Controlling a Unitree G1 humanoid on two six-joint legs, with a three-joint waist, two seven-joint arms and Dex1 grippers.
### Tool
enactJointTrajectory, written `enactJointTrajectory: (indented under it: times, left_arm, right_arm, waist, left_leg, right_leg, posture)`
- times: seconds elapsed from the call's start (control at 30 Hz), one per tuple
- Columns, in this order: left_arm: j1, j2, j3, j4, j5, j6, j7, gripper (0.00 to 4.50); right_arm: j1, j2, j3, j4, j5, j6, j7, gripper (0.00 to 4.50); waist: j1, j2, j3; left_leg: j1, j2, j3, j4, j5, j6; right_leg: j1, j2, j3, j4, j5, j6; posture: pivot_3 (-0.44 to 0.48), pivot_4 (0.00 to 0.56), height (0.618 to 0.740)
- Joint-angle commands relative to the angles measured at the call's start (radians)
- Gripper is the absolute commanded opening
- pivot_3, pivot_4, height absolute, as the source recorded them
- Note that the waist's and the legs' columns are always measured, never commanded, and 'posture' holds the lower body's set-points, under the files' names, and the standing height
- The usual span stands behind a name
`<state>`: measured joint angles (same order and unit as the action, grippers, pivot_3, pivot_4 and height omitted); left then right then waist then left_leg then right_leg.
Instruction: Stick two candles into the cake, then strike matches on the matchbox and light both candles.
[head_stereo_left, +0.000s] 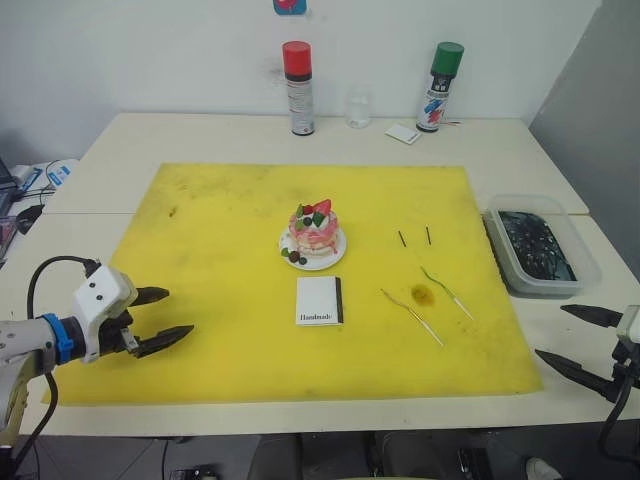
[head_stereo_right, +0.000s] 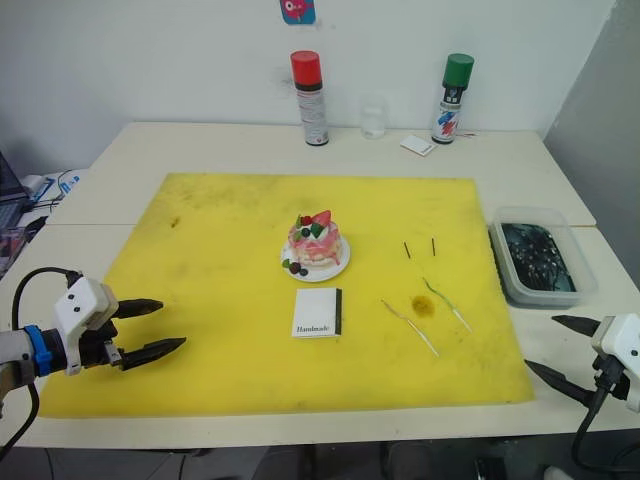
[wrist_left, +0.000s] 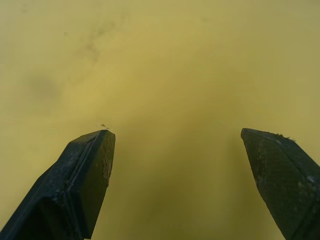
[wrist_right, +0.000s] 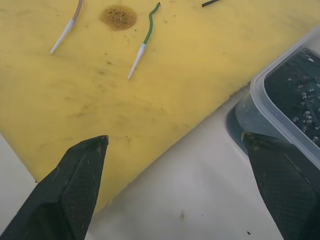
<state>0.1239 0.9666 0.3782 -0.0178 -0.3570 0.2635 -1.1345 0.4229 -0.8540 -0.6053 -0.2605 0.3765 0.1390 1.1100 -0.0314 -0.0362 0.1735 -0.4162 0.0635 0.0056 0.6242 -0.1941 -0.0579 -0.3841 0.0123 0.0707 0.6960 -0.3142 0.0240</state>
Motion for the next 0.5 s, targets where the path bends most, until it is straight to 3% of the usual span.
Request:
enactJointTrajectory:
  times: [0.03,0.3,0.5]
  left_arm:
    - [0.004,0.012,0.022,-0.081,-0.041,0.013,-0.025,4.47]
    - [0.008,0.006,-0.054,-0.351,-0.2,0.153,-0.09,4.47]
    - [-0.071,-0.053,-0.177,-0.508,-0.267,0.12,-0.118,4.47]
  right_arm:
    - [-0.005,-0.001,-0.011,-0.024,0.01,-0.006,-0.008,4.5]
    - [-0.007,0.031,-0.005,-0.147,0.051,0.101,-0.085,4.5]
    - [0.001,0.107,0.063,-0.361,0.077,0.289,-0.265,4.5]
  waist:
    - [0.0,0.0,0.0]
    - [0.0,0.0,0.0]
    - [0.002,0.001,0.0]
  left_leg:
    - [0.0,0.0,0.0,0.0,0.0,0.0]
    - [0.0,0.0,0.0,0.001,0.0,0.0]
    - [0.0,0.0,-0.003,0.001,0.0,0.0]
  right_leg:
    - [0.0,0.0,0.0,0.0,0.0,0.0]
    - [0.001,0.0,0.0,0.0,-0.001,-0.001]
    - [0.001,0.001,0.001,0.001,0.001,0.002]
  posture:
    - [0.0,0.15,0.74]
    - [0.0,0.15,0.74]
    - [0.0,0.15,0.74]
